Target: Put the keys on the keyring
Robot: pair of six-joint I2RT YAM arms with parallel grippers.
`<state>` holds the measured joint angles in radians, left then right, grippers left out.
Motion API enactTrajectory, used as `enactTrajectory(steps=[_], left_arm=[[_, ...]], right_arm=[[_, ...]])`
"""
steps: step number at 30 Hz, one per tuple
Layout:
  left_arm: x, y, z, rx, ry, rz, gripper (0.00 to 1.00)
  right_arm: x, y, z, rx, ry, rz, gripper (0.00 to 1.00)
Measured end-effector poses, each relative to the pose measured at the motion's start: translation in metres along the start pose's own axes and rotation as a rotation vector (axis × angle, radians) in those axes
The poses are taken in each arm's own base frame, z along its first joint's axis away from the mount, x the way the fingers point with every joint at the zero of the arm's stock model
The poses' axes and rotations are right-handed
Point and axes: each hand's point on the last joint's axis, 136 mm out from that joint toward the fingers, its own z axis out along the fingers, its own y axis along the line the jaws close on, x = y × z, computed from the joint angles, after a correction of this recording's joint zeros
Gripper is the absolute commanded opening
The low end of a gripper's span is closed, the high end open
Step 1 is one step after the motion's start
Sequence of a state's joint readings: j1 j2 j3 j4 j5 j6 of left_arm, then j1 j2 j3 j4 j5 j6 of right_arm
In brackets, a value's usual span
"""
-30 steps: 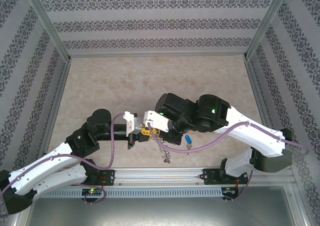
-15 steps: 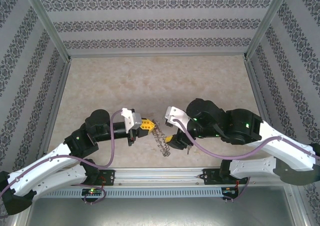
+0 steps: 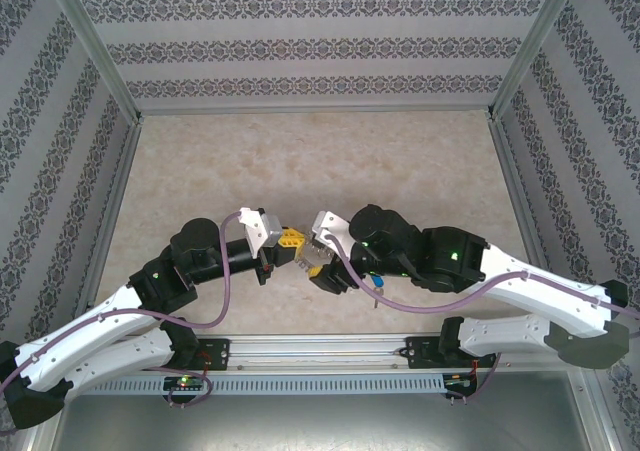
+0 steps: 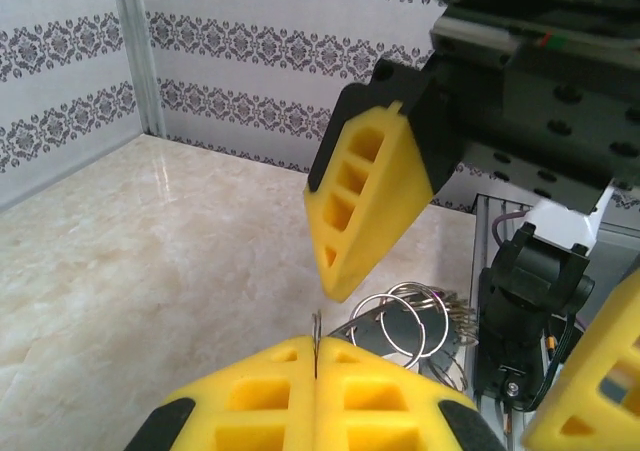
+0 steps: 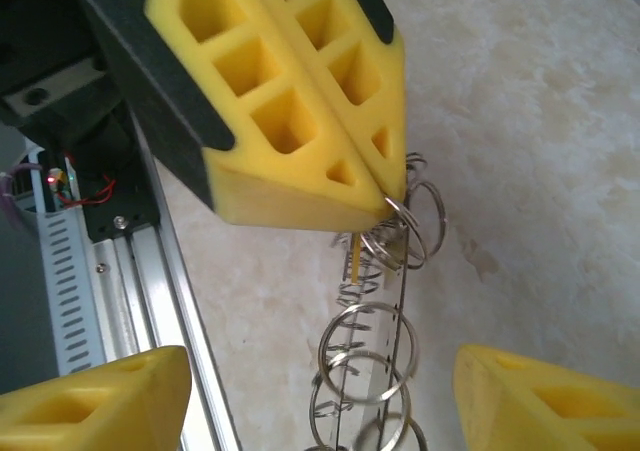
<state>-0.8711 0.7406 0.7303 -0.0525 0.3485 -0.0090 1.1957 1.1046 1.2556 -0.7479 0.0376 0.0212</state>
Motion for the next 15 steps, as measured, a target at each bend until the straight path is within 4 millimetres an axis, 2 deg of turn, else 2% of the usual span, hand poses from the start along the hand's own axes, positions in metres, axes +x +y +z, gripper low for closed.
enactTrajectory(steps=[7,10,15], left_arm=[[0.001,0.003,0.002,-0.016,0.007,-0.002,0.0],[0.001,0.004,0.003,-0.018,0.01,-0.003,0.0],[0.0,0.007,0.005,-0.03,0.015,-0.004,0.0]], right_arm=[[0.011,-0.016,0.015,0.046,0.013,0.026,0.45],[0.015,-0.021,0.019,0.059,0.016,0.03,0.32],[0.015,-0.026,0.02,0.073,0.008,0.024,0.0]])
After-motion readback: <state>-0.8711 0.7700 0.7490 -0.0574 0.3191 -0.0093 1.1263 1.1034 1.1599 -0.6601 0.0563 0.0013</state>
